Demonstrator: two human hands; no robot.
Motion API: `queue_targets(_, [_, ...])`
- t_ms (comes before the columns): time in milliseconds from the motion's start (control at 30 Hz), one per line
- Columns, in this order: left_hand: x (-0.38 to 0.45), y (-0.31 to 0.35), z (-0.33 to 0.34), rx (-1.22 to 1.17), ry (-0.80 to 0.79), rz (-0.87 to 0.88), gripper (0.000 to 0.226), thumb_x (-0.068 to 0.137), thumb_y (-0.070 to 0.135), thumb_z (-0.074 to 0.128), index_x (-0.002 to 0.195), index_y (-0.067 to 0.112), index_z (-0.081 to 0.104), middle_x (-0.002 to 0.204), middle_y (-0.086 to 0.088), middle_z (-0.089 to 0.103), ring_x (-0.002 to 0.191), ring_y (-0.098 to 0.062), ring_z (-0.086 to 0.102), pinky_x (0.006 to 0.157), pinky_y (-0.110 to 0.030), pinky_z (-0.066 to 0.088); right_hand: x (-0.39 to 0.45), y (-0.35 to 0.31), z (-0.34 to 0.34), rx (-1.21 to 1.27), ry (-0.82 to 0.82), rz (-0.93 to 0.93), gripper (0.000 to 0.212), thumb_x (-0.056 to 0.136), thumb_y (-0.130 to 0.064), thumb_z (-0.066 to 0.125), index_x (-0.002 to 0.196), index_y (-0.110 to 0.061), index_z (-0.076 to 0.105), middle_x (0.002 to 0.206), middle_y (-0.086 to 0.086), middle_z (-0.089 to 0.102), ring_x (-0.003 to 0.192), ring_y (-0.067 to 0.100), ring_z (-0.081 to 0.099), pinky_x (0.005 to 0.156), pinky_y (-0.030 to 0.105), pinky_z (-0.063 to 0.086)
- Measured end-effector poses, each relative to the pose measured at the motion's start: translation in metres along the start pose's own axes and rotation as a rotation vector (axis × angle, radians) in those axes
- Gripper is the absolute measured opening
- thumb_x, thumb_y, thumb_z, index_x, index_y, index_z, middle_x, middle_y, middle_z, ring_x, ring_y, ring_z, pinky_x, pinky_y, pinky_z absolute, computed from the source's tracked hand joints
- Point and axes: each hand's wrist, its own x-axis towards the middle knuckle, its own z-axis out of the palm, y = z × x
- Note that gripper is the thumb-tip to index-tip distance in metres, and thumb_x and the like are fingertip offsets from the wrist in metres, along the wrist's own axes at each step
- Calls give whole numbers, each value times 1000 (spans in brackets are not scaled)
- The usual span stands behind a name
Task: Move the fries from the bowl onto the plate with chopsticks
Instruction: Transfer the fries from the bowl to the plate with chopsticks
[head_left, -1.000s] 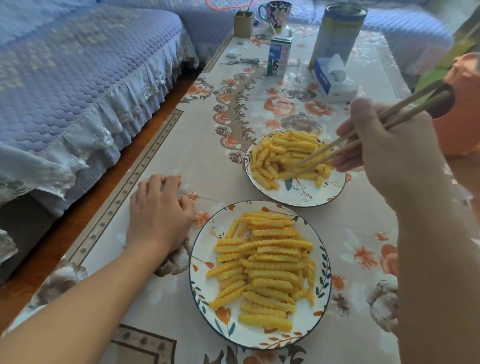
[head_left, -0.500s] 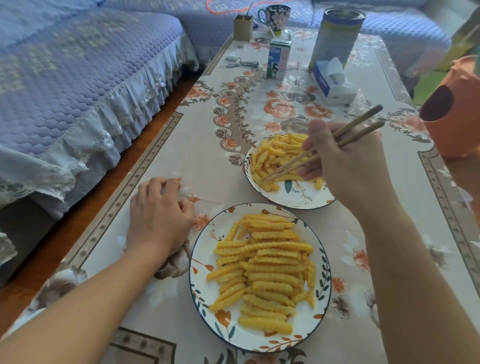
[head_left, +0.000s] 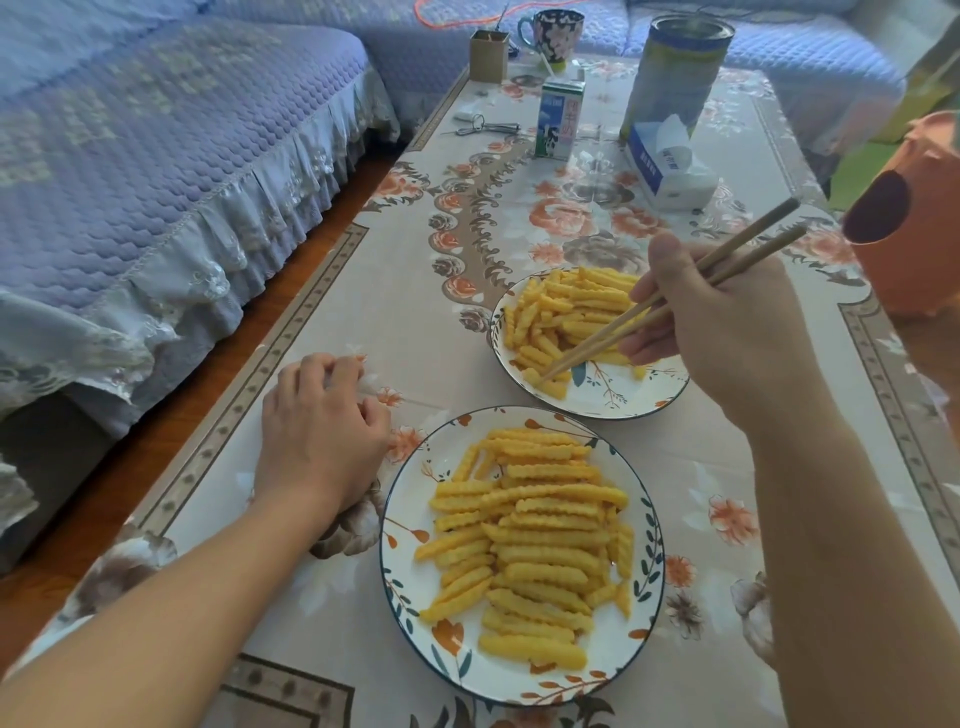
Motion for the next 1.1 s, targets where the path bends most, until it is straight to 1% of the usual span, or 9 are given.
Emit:
queue_targets(233, [0, 0, 0, 0, -3, -2, 34, 89, 24, 53, 121, 15, 59, 123, -10, 55, 116, -32, 47, 98, -49, 41, 4, 5, -3, 22, -33, 43, 49, 106, -40, 50, 84, -1, 69, 60, 13, 71, 58, 30, 74, 57, 37, 64])
queue_targets(400, [0, 0, 0, -1, -10, -3, 35, 90, 25, 52, 123, 15, 59, 125, -10, 54, 118, -31, 46, 100, -49, 40, 0, -8, -16, 151, -4, 12, 49, 108, -37, 48, 78, -3, 66, 55, 13, 68, 54, 34, 71, 52, 38, 62])
queue_targets(533, [0, 0, 0, -8, -13, -10, 35, 89, 25, 52, 123, 16, 59, 125, -9, 54, 119, -31, 46, 101, -49, 40, -20, -30, -5, 287, -225, -29, 50, 106, -33, 46, 74, 0, 64, 53, 14, 64, 48, 35, 67, 45, 37, 58])
queue_targets(633, [0, -1, 1, -2, -7, -10, 34, 89, 24, 53, 122, 15, 60, 124, -10, 55, 118, -32, 47, 101, -49, 40, -32, -31, 17, 172, -379, -39, 49, 105, -33, 49, 78, 3, 66, 58, 16, 67, 51, 34, 70, 50, 41, 61])
queue_targets(767, [0, 0, 1, -2, 1, -13, 33, 89, 23, 55, 120, 14, 61, 122, -11, 55, 116, -33, 47, 99, -49, 40, -35, -28, 25, 54, -458, -53, 44, 101, -38, 55, 80, -2, 68, 57, 11, 68, 54, 30, 72, 51, 34, 60])
queue_targets(833, [0, 0, 1, -2, -3, -12, 34, 89, 23, 54, 121, 14, 61, 123, -11, 55, 117, -33, 47, 99, -49, 40, -32, -28, 19, 75, -422, -67, 41, 102, -34, 56, 81, -1, 68, 57, 10, 67, 53, 30, 71, 50, 35, 60])
queue_targets(933, [1, 0, 1, -1, -7, -11, 34, 89, 24, 54, 121, 15, 60, 124, -11, 55, 117, -33, 47, 99, -49, 40, -21, -24, 6, 137, -221, -96, 40, 105, -30, 54, 80, -2, 68, 56, 9, 67, 51, 31, 70, 49, 35, 60])
queue_targets(1033, [0, -1, 1, 3, -6, -12, 34, 89, 23, 55, 122, 15, 60, 124, -11, 55, 117, -32, 47, 99, -49, 40, -10, -14, -4, 21, -15, -112, 37, 106, -36, 53, 80, -14, 69, 57, 0, 68, 52, 24, 71, 52, 34, 60])
queue_targets(1100, [0, -1, 1, 6, -7, -12, 35, 90, 24, 54, 123, 15, 60, 124, -11, 55, 117, -32, 47, 99, -49, 40, -5, -8, -8, -27, 30, -83, 39, 105, -42, 53, 80, -17, 70, 58, 0, 69, 55, 24, 73, 56, 36, 61])
